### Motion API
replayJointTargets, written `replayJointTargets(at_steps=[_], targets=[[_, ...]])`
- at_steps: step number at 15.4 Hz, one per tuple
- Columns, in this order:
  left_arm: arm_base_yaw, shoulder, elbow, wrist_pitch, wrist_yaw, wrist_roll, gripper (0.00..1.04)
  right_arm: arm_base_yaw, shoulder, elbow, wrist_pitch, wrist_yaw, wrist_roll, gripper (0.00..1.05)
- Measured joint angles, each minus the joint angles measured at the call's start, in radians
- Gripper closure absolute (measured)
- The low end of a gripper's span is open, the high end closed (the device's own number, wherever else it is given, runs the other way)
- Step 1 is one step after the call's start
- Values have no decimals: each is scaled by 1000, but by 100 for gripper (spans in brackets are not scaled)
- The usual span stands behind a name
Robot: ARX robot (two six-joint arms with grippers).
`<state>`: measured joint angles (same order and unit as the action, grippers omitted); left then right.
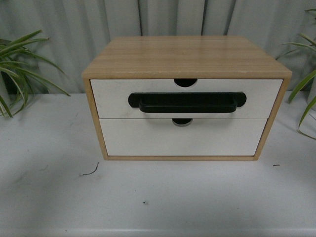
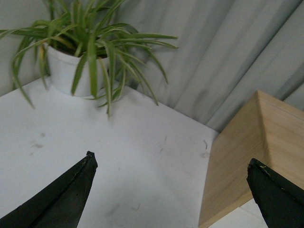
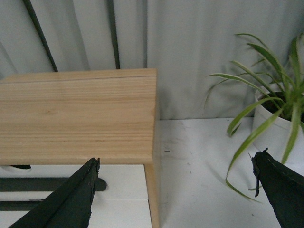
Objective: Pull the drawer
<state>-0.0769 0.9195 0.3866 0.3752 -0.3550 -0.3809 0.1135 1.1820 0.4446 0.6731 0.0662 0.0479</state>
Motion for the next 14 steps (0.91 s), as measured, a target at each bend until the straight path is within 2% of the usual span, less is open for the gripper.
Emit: replayJointTargets(at_steps=[2,3,8,11,12,13,14], targets=[[-14,226,160,77,57,29,7,60,204,196,-25,18,-75,6],[-54,387,281,89,122,88,7,88,291,333,-18,-30,-179,6],[-181,496,457,-51,369,383,7,105,314,396,-70,-293,-616,6],[-290,551,564,-331,494,727,7,34,318,414,-280,-485,-1084,6],[-312,576,599,-417,508,811,7,9,332,423,-331,-494,-1229,6],[-338,619,649,-519,527,929,7,-19,351,435,-419,-507,-1434,6],[-349,647,688,-563,518,978,7,-31,359,436,-484,-509,-1578,6]])
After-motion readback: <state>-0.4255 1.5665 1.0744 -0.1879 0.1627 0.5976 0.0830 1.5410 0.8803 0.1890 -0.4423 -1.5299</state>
